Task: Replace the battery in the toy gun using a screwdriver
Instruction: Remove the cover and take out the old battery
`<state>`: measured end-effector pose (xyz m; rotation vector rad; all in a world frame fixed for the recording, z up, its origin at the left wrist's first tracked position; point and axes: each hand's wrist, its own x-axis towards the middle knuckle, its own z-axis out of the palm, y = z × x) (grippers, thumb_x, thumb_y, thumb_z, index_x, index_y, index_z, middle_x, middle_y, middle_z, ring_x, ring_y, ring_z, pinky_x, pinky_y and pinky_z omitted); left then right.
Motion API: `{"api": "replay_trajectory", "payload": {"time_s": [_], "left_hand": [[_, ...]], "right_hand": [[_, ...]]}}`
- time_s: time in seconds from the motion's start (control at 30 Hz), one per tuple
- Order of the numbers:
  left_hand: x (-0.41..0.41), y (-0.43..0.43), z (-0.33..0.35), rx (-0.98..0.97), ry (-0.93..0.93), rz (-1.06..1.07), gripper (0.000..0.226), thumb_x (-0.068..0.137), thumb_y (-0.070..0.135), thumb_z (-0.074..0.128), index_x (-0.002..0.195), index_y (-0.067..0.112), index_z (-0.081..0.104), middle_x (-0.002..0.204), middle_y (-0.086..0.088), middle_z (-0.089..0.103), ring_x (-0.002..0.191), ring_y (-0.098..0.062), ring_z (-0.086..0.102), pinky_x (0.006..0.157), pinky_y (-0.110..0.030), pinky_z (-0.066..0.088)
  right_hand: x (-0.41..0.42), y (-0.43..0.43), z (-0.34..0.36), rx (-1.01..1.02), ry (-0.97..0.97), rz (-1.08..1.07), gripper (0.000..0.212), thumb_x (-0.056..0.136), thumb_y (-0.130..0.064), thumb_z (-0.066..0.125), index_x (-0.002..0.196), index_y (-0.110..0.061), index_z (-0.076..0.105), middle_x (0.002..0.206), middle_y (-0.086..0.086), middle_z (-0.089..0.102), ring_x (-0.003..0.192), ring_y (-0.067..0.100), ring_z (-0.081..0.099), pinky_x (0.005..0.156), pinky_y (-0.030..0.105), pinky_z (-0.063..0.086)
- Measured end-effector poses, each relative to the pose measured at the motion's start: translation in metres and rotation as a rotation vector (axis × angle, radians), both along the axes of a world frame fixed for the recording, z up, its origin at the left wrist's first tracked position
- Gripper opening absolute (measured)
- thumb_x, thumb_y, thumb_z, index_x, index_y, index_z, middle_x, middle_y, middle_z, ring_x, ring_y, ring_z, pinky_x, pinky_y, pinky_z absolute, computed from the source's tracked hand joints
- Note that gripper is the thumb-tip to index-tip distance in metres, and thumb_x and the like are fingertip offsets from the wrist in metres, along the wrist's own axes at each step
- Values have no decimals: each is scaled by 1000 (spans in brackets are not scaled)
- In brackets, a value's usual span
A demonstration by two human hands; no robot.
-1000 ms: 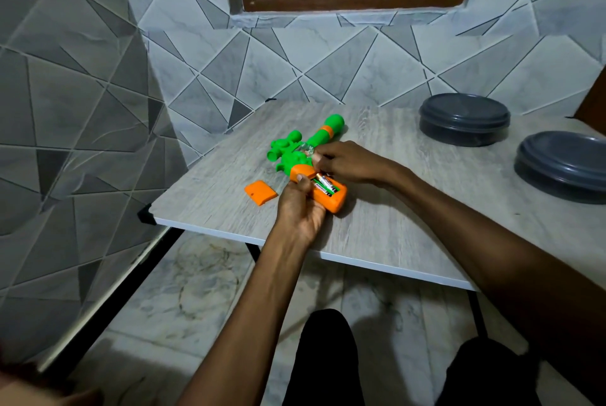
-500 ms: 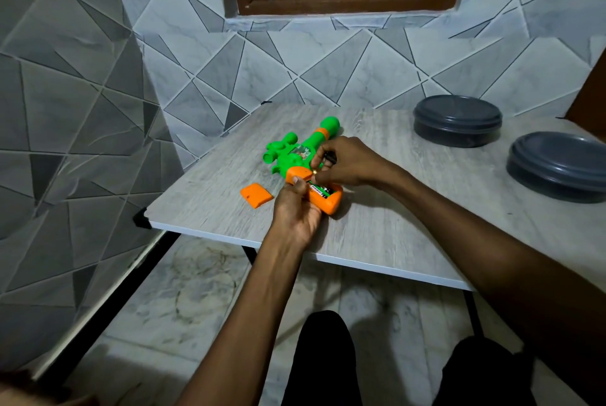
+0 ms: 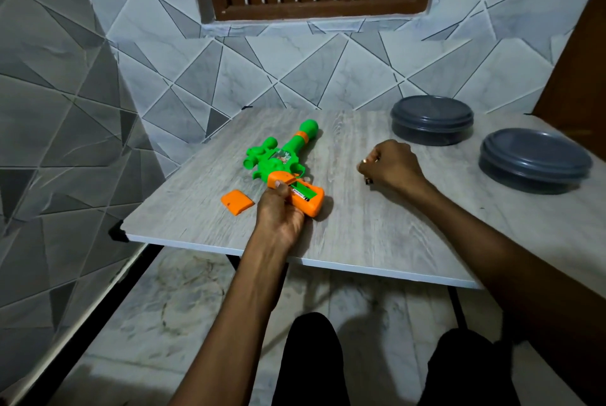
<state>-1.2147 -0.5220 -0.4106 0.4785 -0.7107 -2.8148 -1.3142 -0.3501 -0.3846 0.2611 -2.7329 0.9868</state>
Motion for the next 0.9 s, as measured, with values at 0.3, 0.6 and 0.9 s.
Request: {"api": "replay_trajectory", "payload": {"time_s": [0.3, 0.6, 0.9], "left_hand": [[-7, -1, -5, 16, -1, 9, 32, 105, 13, 36, 133, 0, 44, 95, -20, 60, 86, -28, 59, 97, -54, 38], [-8, -2, -7, 42, 30, -3, 21, 105, 15, 35, 106, 1, 51, 93, -18, 60, 84, -27, 59, 106, -54, 36], [-10, -5, -10, 20, 11, 11, 26, 104, 14, 37, 127, 5, 46, 106, -19, 61, 95, -29, 61, 104, -53, 37]], "right_hand": [[-25, 20, -25, 155, 4, -10, 27, 76, -34, 71, 78, -6, 68, 83, 8, 69, 77, 24, 65, 70, 38, 57], [-30, 22, 14, -509, -414, -45, 27, 98, -23, 39, 111, -4, 54, 77, 5, 61, 55, 15, 42, 53, 27, 31], [33, -22, 39, -557, -328, 466, 22, 102, -12, 43, 97, -2, 61, 100, 15, 68, 61, -2, 59, 51, 6, 38]]}}
